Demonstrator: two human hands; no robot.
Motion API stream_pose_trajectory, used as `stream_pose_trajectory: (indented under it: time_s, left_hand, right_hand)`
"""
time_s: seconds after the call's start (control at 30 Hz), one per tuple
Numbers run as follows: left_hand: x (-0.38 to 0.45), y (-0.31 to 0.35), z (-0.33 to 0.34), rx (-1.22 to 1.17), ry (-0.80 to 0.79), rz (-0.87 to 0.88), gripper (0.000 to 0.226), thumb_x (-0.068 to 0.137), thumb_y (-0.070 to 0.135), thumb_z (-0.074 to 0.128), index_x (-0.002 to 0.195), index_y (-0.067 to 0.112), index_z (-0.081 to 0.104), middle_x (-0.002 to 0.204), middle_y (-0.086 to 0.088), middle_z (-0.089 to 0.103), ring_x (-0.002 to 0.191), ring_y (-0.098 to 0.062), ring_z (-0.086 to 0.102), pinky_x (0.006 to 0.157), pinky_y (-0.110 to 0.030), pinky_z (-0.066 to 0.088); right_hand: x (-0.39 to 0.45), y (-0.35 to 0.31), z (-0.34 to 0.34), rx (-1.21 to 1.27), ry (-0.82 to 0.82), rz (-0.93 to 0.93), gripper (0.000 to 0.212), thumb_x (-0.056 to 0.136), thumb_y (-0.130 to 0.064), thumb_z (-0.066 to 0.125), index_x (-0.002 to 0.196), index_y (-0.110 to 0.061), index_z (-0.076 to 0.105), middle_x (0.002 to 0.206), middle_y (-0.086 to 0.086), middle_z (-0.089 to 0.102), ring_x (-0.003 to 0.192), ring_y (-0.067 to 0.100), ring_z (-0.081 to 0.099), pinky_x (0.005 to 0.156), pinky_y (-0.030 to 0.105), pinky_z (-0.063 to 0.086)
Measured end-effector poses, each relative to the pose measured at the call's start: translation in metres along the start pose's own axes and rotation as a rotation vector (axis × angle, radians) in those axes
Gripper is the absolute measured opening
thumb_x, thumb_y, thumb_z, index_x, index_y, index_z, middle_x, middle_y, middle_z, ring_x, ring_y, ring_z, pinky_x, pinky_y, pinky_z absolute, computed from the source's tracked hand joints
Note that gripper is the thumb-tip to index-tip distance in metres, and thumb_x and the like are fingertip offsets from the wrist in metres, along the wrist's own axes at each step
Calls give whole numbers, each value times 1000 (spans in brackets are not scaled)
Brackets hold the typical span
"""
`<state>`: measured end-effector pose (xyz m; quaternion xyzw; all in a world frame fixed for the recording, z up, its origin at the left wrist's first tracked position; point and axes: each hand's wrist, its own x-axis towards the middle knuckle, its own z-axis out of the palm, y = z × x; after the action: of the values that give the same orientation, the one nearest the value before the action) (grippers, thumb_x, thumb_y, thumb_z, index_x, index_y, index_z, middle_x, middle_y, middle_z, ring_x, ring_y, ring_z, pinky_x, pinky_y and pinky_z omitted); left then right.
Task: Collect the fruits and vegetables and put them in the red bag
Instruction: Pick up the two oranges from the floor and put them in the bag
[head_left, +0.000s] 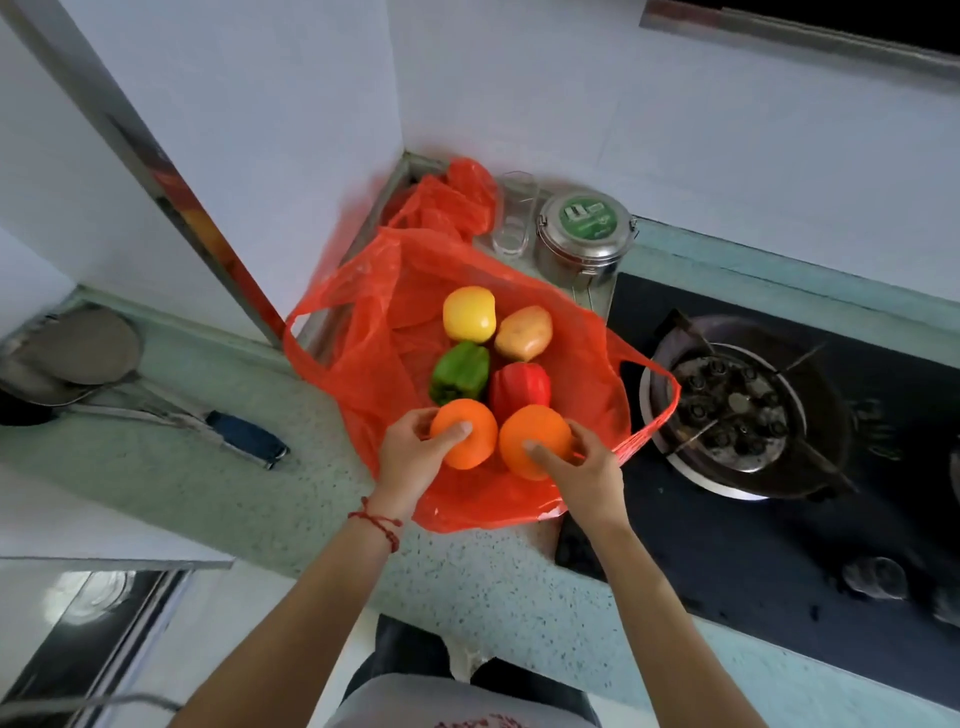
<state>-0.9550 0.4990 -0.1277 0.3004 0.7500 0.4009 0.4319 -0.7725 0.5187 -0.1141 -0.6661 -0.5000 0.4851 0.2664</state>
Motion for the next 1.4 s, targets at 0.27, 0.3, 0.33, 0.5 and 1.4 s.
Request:
stream_pose_trajectory:
  time_s: [0.27,0.3,0.33,0.5,1.4]
  left_hand:
    - [31,-5,8,76,-39,-21,59,62,39,77,108,6,63,104,-14,68,95,-26,63,83,-40,51]
    - [34,-7,10,93,-45,-25,60,61,40,76,108,5,63,104,-14,68,95,-25,63,81,-35,49]
    - [35,-7,10,110,-53,-29,59,63,38,77,109,5,63,105,-14,68,95,-24,62,79,-31,46]
    - [40,-14,13,178,-54,-16,44,74,26,74,111,4,64,108,-15,68,100,-24,62,76,-24,39]
    - [-17,-5,2,545,-22,533,52,81,24,67,125,1,52,127,-19,55,121,-32,50,98,-35,41]
  right_hand:
    - [17,-3,8,-79,16,35,73,71,-40,75,134,-17,45,131,5,53,119,21,48,91,27,38]
    - [19,-3,9,-96,14,38,74,71,-40,75,134,-17,44,132,6,53,120,21,48,91,27,38]
    - [20,-3,9,-114,9,43,74,71,-40,74,134,-16,43,133,6,53,121,22,48,92,28,38]
    - [23,3,13,-172,-21,82,76,74,-42,72,137,-15,39,135,8,51,122,25,48,97,34,40]
    - [-18,16,-10,-697,115,-416,58,85,-37,61,132,-8,44,138,13,46,131,30,39,93,47,47]
